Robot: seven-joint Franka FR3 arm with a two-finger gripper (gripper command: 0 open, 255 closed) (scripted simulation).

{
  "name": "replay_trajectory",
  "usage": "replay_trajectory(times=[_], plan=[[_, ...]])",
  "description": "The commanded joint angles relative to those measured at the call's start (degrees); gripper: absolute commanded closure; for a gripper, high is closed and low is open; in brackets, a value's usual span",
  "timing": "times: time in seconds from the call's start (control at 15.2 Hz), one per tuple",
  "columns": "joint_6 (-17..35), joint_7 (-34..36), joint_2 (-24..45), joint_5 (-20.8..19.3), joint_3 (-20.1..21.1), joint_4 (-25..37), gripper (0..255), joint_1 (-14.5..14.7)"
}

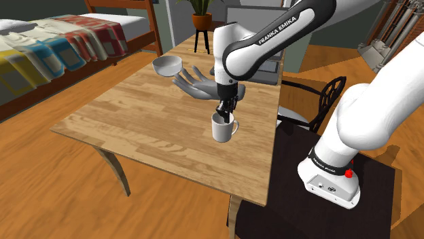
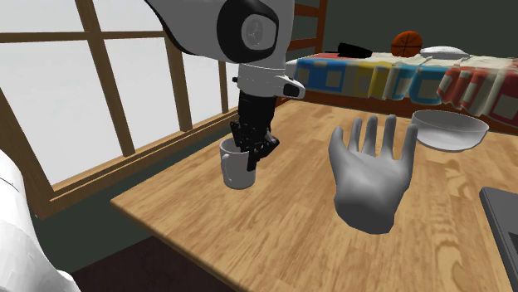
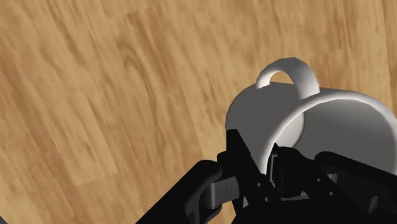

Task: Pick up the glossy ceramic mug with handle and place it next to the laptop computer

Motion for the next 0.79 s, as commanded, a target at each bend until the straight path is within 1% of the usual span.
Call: replay_trajectory(times=[0.0,0.26,0.73], plan=[[0.0,0.0,0.0,0.0,0.0,0.0,255,0.0],[0.0,0.0,0.0,0.0,0.0,0.0,255,0.0],[-6.2,0.4,-3.4,-0.2,-0.3,2.8,255,-0.1]])
